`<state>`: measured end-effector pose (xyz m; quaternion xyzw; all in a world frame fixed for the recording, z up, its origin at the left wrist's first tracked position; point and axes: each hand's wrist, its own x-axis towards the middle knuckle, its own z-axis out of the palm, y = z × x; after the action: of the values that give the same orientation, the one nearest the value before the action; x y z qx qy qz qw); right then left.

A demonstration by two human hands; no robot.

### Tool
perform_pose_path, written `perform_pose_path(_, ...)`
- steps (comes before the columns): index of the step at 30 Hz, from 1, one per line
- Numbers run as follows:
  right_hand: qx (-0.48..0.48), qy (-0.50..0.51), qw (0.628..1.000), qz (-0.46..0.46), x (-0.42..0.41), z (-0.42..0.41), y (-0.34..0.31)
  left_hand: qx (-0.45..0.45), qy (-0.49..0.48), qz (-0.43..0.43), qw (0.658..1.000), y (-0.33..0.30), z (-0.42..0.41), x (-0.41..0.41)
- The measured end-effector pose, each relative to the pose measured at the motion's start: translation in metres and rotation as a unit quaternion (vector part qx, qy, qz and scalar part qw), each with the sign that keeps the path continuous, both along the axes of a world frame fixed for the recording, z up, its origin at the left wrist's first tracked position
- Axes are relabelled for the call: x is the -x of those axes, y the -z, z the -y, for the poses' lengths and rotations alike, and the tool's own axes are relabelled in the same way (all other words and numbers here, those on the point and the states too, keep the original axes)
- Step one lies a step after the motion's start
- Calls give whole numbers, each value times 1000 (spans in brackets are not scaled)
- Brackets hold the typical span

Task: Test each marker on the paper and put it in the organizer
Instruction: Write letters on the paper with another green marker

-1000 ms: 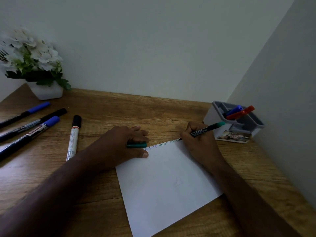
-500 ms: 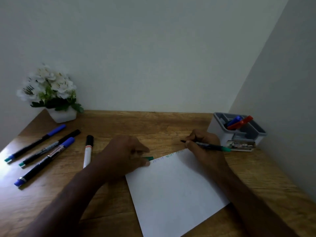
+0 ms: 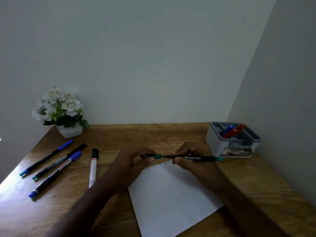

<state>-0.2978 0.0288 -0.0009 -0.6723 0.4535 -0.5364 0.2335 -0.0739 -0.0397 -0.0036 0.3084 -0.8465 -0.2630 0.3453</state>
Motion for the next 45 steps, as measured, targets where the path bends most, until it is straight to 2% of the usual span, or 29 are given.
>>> perform_pose_path(9,13,-16,998,60,-6,-3,0,-13,9,-24,1000,-5,-6,1)
perform_pose_path(17,3,-39,998,42,-5,0,2,-14,36,-1,999,2,-2,0)
perform_pose_path(23,-49,-52,996,57,-13,-1,3,-37,78,-11,996,5,-7,10)
perform_pose_path(29,-49,-25,997,58,-9,3,4,-66,63,-38,995,7,-13,14)
perform_pose_path(37,-62,-55,996,42,-12,-4,3,-60,47,-32,997,3,-23,15)
perform_pose_path(42,-59,-83,992,81,-17,-12,-6,-83,33,-74,993,-4,-34,25)
perform_pose_path(45,-16,6,994,109,-5,-19,-21,-82,-2,-88,993,-10,-40,36)
